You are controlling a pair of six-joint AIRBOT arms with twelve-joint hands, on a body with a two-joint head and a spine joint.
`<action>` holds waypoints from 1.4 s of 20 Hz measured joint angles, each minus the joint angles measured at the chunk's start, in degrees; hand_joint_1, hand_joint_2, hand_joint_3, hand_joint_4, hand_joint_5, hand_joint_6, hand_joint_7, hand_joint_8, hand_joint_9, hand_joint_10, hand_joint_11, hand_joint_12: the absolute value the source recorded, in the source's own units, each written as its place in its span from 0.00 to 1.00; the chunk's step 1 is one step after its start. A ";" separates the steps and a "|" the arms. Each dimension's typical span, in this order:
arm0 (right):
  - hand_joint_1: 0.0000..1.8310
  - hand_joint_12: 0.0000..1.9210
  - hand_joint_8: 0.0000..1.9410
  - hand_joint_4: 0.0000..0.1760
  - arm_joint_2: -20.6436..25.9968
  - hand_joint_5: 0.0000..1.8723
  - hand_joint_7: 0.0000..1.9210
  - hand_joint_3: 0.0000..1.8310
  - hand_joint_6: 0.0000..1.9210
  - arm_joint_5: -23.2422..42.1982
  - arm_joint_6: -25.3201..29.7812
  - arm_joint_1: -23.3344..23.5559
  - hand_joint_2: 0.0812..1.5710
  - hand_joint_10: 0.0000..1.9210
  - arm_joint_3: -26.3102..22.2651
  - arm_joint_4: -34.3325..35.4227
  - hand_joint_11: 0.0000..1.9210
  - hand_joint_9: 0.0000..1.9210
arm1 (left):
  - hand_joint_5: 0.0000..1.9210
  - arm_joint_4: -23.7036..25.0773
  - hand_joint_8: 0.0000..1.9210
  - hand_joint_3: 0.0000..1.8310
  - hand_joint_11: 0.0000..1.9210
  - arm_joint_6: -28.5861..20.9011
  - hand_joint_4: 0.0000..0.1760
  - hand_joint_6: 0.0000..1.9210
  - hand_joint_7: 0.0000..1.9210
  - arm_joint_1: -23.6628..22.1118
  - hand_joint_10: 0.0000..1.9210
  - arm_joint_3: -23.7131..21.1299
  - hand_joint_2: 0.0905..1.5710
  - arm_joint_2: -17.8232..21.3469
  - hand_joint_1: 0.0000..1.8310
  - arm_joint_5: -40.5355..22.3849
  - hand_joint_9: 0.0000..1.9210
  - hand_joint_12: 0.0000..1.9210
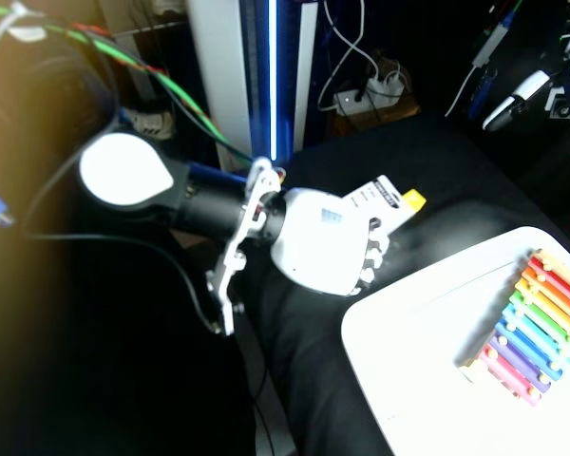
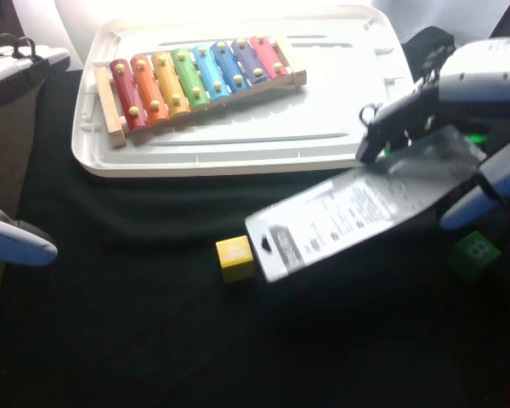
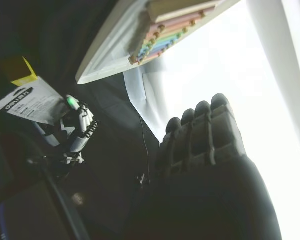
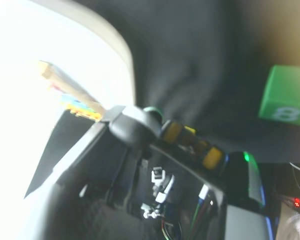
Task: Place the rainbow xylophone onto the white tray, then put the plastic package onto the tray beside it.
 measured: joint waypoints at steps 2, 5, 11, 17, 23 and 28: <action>0.86 0.94 0.90 0.00 0.00 0.37 0.54 0.00 0.87 -0.11 -1.95 0.24 0.62 0.90 0.00 2.29 0.65 0.65 | 0.00 0.00 0.00 0.00 0.00 -0.02 0.00 0.00 0.00 0.24 0.00 0.00 0.36 0.02 0.46 -0.35 0.00 0.00; 0.84 0.98 0.90 0.00 -0.02 0.38 0.52 0.00 0.82 -0.13 -4.20 0.68 0.63 0.92 0.37 4.70 0.64 0.63 | 0.00 -0.09 0.00 0.00 0.00 -0.02 0.00 0.00 0.00 0.33 0.00 0.00 0.36 0.02 0.46 -0.37 0.00 0.00; 0.64 0.99 0.80 0.00 -2.89 0.51 0.49 0.00 0.54 -0.96 -4.46 4.59 0.69 0.90 4.76 5.44 0.56 0.55 | 0.00 -0.09 0.00 0.00 0.00 0.00 0.00 0.00 0.01 0.66 0.00 0.00 0.36 0.00 0.47 -0.52 0.00 0.00; 0.65 0.91 0.75 0.00 -7.96 0.52 0.52 0.00 0.50 -1.31 -4.35 5.99 0.69 0.83 10.60 7.91 0.60 0.58 | 0.00 0.02 0.00 0.00 0.00 0.00 0.00 0.00 0.00 0.72 0.00 -0.02 0.36 -0.35 0.42 -0.66 0.00 0.00; 0.65 1.00 0.93 0.00 -12.68 0.51 0.57 0.00 0.54 -2.71 -4.39 5.97 0.70 0.96 16.81 11.39 0.68 0.66 | 0.00 -0.02 0.00 0.00 0.00 -0.22 0.00 0.00 0.01 1.38 0.00 -0.02 0.34 -0.33 0.44 -1.49 0.00 0.00; 0.65 0.91 0.82 0.00 -15.74 0.54 0.54 0.00 0.49 -2.89 -4.42 5.97 0.68 0.88 20.52 14.97 0.64 0.63 | 0.00 -0.02 0.00 0.00 0.00 -1.18 0.00 0.00 0.00 1.92 0.00 -0.13 0.34 -0.33 0.40 -2.67 0.00 0.00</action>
